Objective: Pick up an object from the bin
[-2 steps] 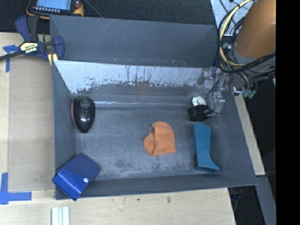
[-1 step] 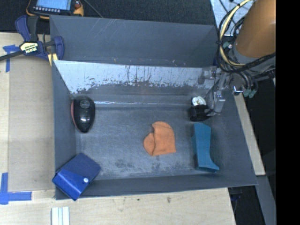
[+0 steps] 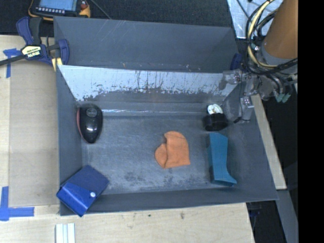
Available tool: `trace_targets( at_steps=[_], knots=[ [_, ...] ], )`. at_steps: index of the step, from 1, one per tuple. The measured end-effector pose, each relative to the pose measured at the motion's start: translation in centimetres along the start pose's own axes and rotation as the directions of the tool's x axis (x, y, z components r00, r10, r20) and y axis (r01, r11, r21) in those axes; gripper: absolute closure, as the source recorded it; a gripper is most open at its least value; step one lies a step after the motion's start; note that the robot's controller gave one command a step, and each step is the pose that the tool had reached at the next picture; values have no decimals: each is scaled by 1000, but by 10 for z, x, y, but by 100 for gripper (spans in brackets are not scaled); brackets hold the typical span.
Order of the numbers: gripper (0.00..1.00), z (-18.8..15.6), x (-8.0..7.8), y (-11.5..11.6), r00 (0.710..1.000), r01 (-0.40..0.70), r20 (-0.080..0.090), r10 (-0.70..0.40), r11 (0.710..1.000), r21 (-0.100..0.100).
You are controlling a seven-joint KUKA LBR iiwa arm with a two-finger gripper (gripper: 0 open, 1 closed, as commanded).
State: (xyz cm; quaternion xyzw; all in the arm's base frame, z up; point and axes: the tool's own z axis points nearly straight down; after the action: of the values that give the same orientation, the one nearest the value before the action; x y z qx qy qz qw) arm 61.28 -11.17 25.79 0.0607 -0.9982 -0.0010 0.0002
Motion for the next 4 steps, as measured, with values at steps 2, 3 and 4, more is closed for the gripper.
trace_targets(
  at_steps=[2, 3, 4],
  knots=[
    [0, 56, -9, 25, 1000, 12, 0, -12, 1000, 1],
    [0, 60, -13, 27, 999, -42, 2, 42, 999, 2],
    [0, 73, -11, 30, 997, 73, 3, -73, 997, 3]
  ],
)
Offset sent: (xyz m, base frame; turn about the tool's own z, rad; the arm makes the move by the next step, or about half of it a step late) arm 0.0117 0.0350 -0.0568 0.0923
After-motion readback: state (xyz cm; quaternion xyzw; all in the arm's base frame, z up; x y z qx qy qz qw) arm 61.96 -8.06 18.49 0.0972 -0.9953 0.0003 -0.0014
